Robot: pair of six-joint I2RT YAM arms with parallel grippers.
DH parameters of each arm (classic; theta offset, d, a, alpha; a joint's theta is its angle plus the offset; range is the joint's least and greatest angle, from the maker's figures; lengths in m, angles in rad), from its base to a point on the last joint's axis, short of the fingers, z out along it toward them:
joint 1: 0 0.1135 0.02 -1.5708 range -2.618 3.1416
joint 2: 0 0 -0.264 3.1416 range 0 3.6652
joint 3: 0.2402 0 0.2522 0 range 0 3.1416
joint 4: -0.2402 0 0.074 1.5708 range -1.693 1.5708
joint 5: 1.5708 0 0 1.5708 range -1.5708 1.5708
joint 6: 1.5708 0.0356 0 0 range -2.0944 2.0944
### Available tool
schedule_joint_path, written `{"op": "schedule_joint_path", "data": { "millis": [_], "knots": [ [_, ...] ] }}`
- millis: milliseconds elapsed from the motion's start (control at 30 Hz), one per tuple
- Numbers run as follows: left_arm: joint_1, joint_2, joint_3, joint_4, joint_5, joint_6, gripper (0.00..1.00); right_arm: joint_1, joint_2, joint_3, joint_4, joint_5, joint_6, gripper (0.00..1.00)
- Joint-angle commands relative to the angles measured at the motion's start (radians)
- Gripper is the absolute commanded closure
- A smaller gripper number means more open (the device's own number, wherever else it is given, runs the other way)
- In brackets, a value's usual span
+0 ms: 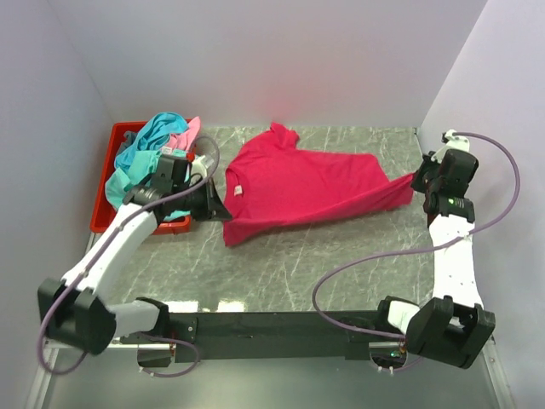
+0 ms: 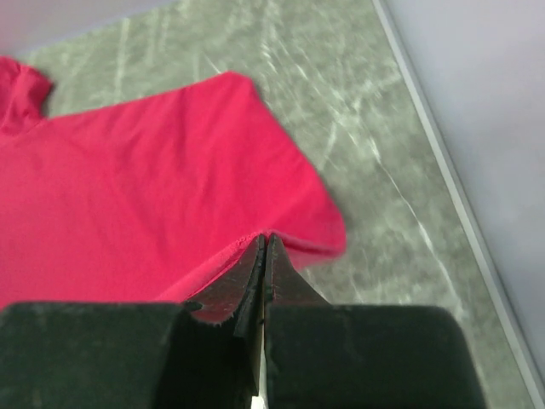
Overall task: Fold and stack the t-shirts
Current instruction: Flatten the tshirt out
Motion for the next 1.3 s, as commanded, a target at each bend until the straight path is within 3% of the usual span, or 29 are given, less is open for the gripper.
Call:
{"op": "schedule_joint_path", "data": {
  "millis": [0, 200, 267, 333, 400, 433, 500, 533, 600, 667, 833, 1000, 1100, 1267],
  "knots": [
    [-0.027, -0.115, -0.048, -0.08, -0.019, 0.012, 1.0, 0.006, -0.077, -0.036, -0.07, 0.095, 0.007, 1.0],
    [-0.034, -0.182, -0.105, -0.201, -0.028, 0.046, 0.99, 0.095, -0.245, -0.171, -0.196, 0.215, 0.066, 1.0],
    [-0.05, -0.201, -0.116, -0.218, -0.023, 0.039, 0.83, 0.115, -0.284, -0.2, -0.237, 0.231, 0.091, 1.0],
    [-0.057, -0.227, -0.125, -0.22, 0.0, 0.031, 0.57, 0.121, -0.337, -0.229, -0.271, 0.253, 0.128, 1.0],
    [-0.058, -0.242, -0.11, -0.218, 0.009, 0.029, 0.4, 0.133, -0.379, -0.237, -0.289, 0.271, 0.136, 0.99],
    [-0.058, -0.241, -0.103, -0.215, 0.013, 0.026, 0.26, 0.143, -0.386, -0.235, -0.299, 0.28, 0.137, 0.89],
    [-0.057, -0.221, -0.079, -0.174, 0.018, 0.023, 0.16, 0.155, -0.405, -0.223, -0.308, 0.29, 0.131, 0.76],
    [-0.058, -0.207, -0.068, -0.155, 0.014, 0.023, 0.11, 0.155, -0.41, -0.22, -0.309, 0.3, 0.134, 0.61],
    [-0.058, -0.138, -0.033, -0.079, -0.025, 0.02, 0.09, 0.157, -0.411, -0.223, -0.297, 0.316, 0.129, 0.49],
    [-0.057, -0.065, -0.001, -0.018, -0.061, 0.023, 0.08, 0.157, -0.403, -0.223, -0.267, 0.324, 0.134, 0.46],
    [-0.066, 0.28, 0.208, 0.139, -0.083, 0.061, 0.05, 0.157, -0.301, -0.217, -0.175, 0.261, 0.145, 0.45],
    [-0.099, 0.645, 0.56, 0.13, -0.092, 0.1, 0.06, 0.157, -0.106, -0.198, -0.101, 0.161, 0.197, 0.47],
    [-0.118, 0.793, 0.685, 0.171, -0.054, 0.069, 0.05, 0.154, -0.005, -0.191, -0.009, 0.104, 0.208, 0.47],
    [-0.121, 0.922, 0.723, 0.279, 0.023, -0.03, 0.05, 0.144, 0.194, -0.072, 0.054, 0.058, 0.18, 0.47]
  ]
}}
